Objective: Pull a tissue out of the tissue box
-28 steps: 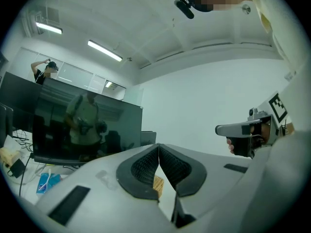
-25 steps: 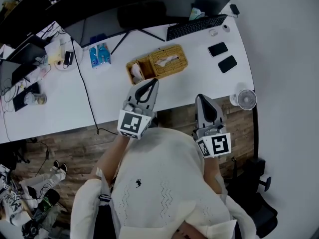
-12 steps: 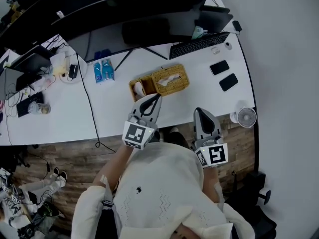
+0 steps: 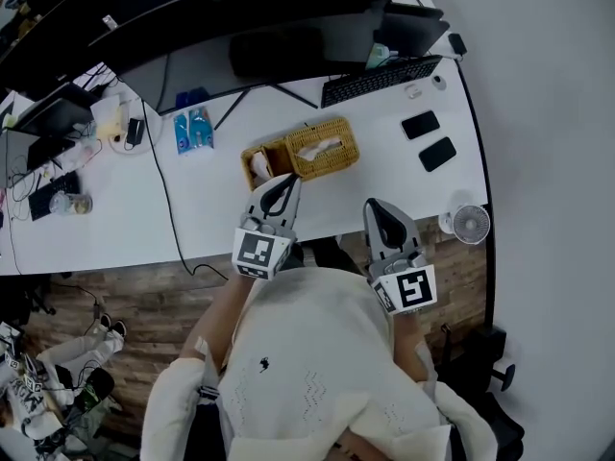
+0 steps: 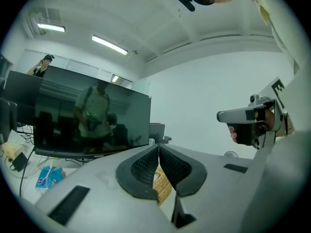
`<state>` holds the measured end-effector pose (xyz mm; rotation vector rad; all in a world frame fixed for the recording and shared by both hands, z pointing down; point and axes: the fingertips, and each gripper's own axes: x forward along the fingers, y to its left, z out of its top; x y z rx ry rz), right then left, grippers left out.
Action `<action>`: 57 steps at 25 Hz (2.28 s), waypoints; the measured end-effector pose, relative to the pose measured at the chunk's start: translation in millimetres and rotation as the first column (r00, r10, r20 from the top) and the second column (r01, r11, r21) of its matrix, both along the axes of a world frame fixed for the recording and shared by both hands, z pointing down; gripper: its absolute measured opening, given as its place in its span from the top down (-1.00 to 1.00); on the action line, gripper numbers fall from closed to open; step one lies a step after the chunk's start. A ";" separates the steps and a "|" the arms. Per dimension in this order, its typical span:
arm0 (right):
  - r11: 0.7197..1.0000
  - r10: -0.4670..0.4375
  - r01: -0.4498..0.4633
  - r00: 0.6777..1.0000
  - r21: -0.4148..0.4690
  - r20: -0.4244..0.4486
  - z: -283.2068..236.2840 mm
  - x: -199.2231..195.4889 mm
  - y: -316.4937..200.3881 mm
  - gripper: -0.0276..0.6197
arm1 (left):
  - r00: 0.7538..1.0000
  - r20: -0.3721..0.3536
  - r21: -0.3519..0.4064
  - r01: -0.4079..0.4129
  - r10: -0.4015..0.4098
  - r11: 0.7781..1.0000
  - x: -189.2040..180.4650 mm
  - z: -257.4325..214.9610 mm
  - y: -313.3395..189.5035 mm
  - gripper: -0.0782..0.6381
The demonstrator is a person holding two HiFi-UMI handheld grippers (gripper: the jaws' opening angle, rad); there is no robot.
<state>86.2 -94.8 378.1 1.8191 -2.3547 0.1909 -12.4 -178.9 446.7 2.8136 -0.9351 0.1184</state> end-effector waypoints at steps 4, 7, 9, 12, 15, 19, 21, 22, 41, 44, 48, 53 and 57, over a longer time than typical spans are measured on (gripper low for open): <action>1.000 -0.024 0.024 1.000 -0.015 -0.018 1.6 0.3 -6.0 0.91 | 1.000 0.024 -0.028 0.012 -0.011 1.000 3.3 14.9 -8.2 0.74; 0.999 -0.032 0.031 0.999 -0.031 -0.031 4.1 2.9 -7.2 0.91 | 0.998 0.053 -0.043 0.020 -0.017 0.999 9.0 28.5 -13.7 0.74; 0.998 -0.034 0.032 0.999 -0.044 -0.039 7.0 2.9 -6.8 0.91 | 0.997 0.076 -0.056 0.016 -0.012 0.998 12.2 38.3 -15.5 0.73; 0.998 -0.031 0.028 0.999 -0.061 -0.039 10.7 5.6 -5.9 0.91 | 0.996 0.083 -0.087 -0.012 0.020 0.996 19.9 51.1 -15.8 0.73; 0.997 -0.023 0.021 0.999 -0.077 -0.029 14.8 9.7 -6.2 0.91 | 0.995 0.092 -0.103 -0.016 0.026 0.995 26.0 61.8 -19.7 0.73; 0.996 -0.004 0.002 1.000 -0.093 -0.024 18.8 16.3 -5.7 0.91 | 0.993 0.116 -0.134 -0.017 0.032 0.991 34.2 77.9 -24.3 0.45; 0.995 0.006 -0.009 1.000 -0.103 -0.026 20.9 20.0 -5.8 0.91 | 0.991 0.132 -0.144 -0.014 0.033 0.989 37.0 86.3 -25.8 0.45; 0.994 0.010 -0.013 1.000 -0.108 -0.028 21.7 21.5 -6.2 0.91 | 0.989 0.142 -0.149 -0.012 0.033 0.989 37.6 90.6 -26.7 0.45; 0.981 0.109 -0.120 0.991 -0.155 -0.074 34.9 52.7 -6.2 0.91 | 0.972 0.234 -0.337 0.111 -0.031 0.935 43.4 162.8 -59.3 0.20; 0.980 0.110 -0.124 0.989 -0.157 -0.094 35.5 53.0 -7.1 0.91 | 0.969 0.247 -0.343 0.109 -0.022 0.933 46.6 166.9 -62.1 0.19; 0.980 0.111 -0.125 0.989 -0.157 -0.093 36.8 55.2 -8.1 0.91 | 0.962 0.271 -0.331 0.110 -0.018 0.937 52.1 168.4 -64.4 0.24; 0.979 0.111 -0.125 0.989 -0.161 -0.094 38.3 59.2 -9.7 0.91 | 0.950 0.312 -0.333 0.125 -0.016 0.935 55.0 172.3 -62.2 0.69; 0.980 0.101 -0.116 0.990 -0.159 -0.100 38.2 59.7 -8.9 0.91 | 0.954 0.300 -0.348 0.118 -0.008 0.930 56.9 171.1 -57.5 0.73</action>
